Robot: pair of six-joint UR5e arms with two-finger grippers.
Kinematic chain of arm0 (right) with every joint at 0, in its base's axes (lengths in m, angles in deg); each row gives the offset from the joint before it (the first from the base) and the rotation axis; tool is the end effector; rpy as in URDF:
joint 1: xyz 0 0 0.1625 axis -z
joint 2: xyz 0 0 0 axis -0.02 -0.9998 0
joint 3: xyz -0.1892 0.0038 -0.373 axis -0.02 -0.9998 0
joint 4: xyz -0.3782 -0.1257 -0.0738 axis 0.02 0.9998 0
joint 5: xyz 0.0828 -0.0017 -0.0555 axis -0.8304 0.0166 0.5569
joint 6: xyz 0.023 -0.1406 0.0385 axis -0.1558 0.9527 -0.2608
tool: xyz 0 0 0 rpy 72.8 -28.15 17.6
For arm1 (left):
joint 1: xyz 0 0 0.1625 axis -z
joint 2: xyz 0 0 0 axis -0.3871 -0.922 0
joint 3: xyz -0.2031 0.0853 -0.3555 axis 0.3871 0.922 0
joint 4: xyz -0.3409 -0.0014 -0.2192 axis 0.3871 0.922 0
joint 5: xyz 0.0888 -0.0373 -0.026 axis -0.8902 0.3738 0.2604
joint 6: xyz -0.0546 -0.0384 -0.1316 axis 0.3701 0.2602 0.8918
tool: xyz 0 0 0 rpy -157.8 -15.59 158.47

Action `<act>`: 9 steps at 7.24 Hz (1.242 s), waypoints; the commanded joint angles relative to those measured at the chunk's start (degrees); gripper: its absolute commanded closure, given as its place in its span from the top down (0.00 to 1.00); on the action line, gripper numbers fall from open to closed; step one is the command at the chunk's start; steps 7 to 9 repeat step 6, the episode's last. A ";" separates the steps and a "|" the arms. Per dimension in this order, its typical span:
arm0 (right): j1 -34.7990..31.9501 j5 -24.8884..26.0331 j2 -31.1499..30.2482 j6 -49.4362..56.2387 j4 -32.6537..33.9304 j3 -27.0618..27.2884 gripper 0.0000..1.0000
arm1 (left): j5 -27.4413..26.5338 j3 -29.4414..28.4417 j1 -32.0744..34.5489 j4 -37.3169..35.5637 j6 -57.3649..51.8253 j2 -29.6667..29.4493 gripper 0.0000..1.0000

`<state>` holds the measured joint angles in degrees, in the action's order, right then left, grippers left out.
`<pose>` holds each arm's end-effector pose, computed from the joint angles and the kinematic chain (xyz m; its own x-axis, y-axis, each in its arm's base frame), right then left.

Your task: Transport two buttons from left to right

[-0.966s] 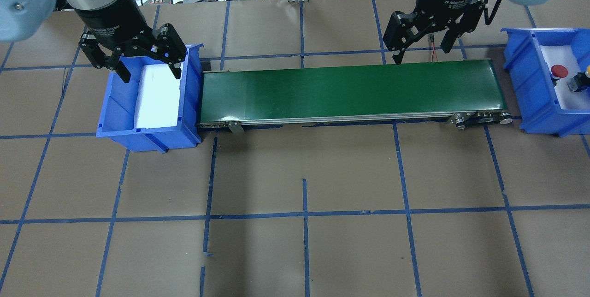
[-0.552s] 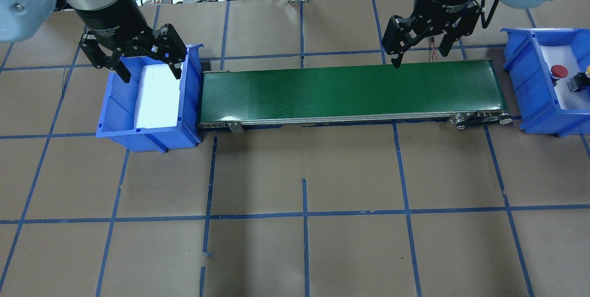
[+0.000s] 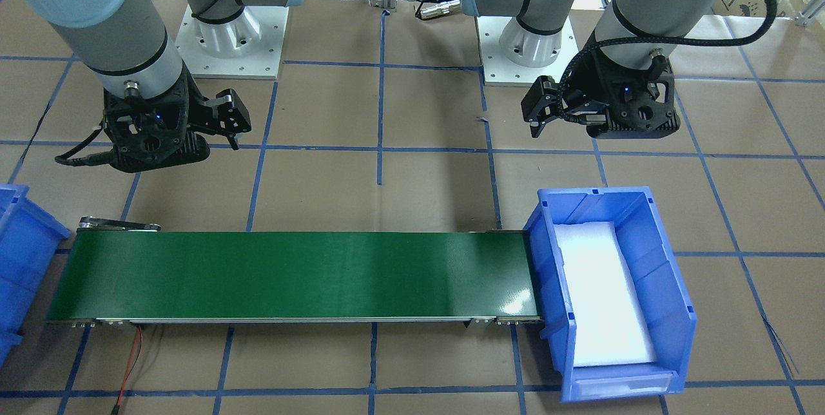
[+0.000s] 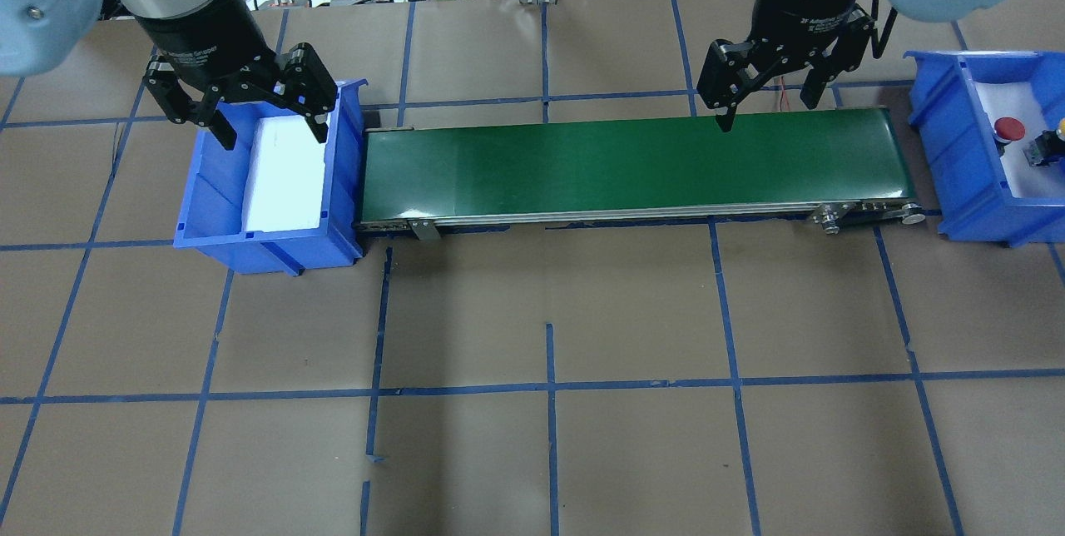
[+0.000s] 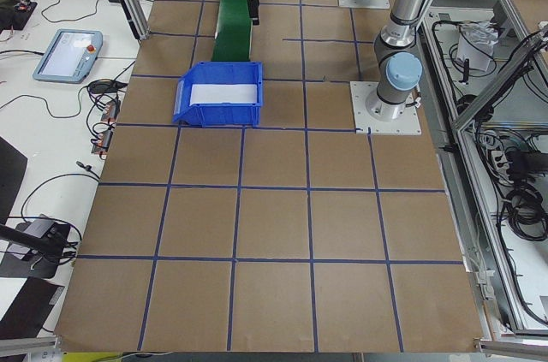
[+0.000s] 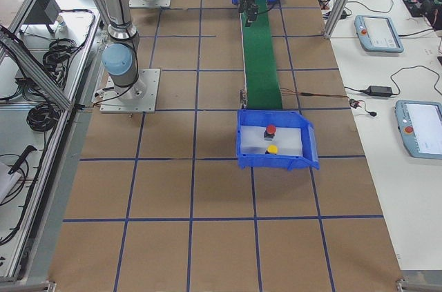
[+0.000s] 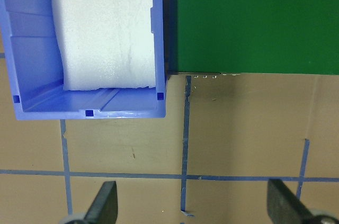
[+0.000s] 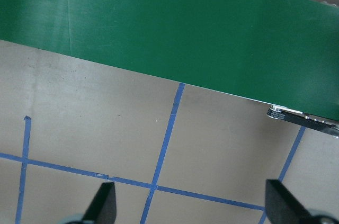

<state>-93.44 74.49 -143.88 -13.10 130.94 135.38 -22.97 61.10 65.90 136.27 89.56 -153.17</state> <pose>0.1472 -0.5257 0.3998 -0.9659 -0.2579 0.0221 -0.2533 0.9593 0.1246 -0.1204 -0.5066 0.4270 -0.9993 -0.0373 -0.0091 -0.0380 0.9945 0.0981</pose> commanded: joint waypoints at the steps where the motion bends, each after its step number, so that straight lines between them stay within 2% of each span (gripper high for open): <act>1: 0.00 -0.24 0.26 -0.28 0.50 -0.76 1.00 | 0.00 0.00 0.00 0.03 -0.07 -0.05 1.00; 9: 0.00 -0.50 0.62 -0.73 0.50 -1.30 1.00 | -2.10 -0.09 0.17 0.20 -0.07 0.13 1.00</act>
